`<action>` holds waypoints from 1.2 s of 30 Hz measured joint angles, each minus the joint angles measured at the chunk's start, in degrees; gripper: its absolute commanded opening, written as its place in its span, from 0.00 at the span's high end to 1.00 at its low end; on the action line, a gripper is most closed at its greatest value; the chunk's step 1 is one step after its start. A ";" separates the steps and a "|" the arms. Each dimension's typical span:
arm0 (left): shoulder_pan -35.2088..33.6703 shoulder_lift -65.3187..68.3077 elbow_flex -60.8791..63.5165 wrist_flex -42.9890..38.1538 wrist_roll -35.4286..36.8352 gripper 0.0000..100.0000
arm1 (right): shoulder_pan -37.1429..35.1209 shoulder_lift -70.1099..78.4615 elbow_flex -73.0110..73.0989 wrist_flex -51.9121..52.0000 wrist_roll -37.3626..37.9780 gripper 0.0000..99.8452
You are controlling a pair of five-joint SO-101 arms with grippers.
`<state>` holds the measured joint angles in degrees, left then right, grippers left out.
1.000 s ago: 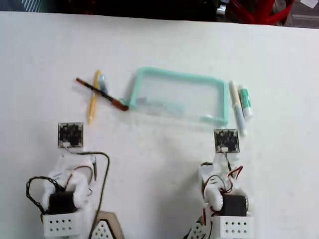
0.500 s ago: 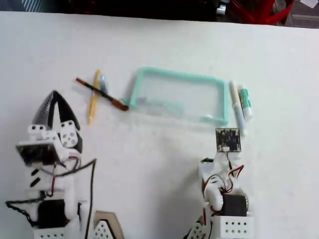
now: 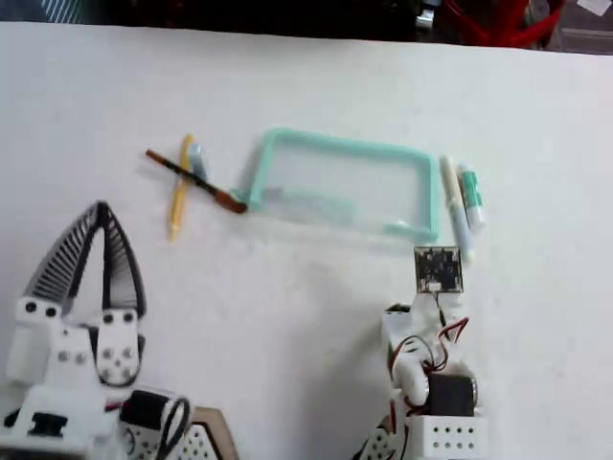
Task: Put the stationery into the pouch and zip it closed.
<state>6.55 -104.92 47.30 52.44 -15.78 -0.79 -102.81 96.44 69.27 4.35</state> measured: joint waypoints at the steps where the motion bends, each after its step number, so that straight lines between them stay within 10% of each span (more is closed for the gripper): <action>1: 1.58 -0.09 -1.67 2.46 0.00 0.97 | 0.00 0.00 0.00 0.00 0.00 0.98; 11: 4.22 5.36 -9.23 11.34 0.00 0.97 | -5.63 0.00 0.00 -3.87 0.00 0.98; 23: 4.31 48.62 -37.45 30.24 0.00 0.97 | -9.23 0.00 0.00 -7.74 0.62 0.98; 36: 5.54 86.77 -48.44 33.85 3.34 0.97 | -1.14 0.00 0.00 -7.38 34.02 0.98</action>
<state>12.09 -18.15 -1.14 86.29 -12.44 -1.93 -102.81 96.44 61.89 38.37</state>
